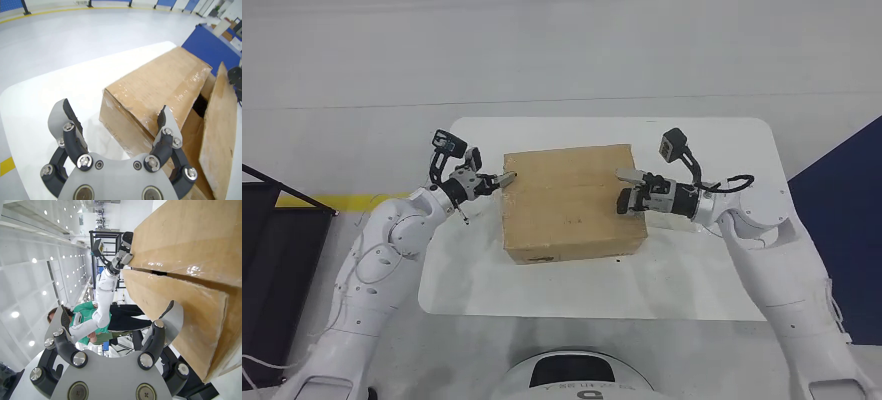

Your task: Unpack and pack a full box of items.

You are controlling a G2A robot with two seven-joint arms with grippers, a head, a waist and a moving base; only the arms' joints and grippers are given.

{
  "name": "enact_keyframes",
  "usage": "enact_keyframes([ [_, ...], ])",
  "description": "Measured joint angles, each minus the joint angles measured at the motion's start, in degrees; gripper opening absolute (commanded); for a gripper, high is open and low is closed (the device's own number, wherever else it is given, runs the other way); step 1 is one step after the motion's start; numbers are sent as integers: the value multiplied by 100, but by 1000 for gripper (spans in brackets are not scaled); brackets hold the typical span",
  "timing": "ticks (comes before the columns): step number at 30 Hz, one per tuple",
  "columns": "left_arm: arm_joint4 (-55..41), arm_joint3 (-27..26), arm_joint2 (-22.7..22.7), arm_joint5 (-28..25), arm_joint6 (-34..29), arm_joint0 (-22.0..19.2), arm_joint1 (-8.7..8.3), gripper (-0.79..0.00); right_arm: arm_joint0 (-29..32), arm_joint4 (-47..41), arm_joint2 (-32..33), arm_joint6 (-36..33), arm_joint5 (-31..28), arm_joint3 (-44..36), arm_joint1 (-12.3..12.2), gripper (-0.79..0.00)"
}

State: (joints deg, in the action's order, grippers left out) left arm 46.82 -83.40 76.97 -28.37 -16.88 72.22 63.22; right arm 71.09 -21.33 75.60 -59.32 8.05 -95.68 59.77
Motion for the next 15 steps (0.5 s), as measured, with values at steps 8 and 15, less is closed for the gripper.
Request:
enact_keyframes([
  [8,-371,-716,1084,-152,29,895,-172,0,-411,123,-469,182,-48,189,74,0],
  [15,93,-1241,906,-136,-87,1201,-182,0,-797,766,-849,696,136,623,131,0],
])
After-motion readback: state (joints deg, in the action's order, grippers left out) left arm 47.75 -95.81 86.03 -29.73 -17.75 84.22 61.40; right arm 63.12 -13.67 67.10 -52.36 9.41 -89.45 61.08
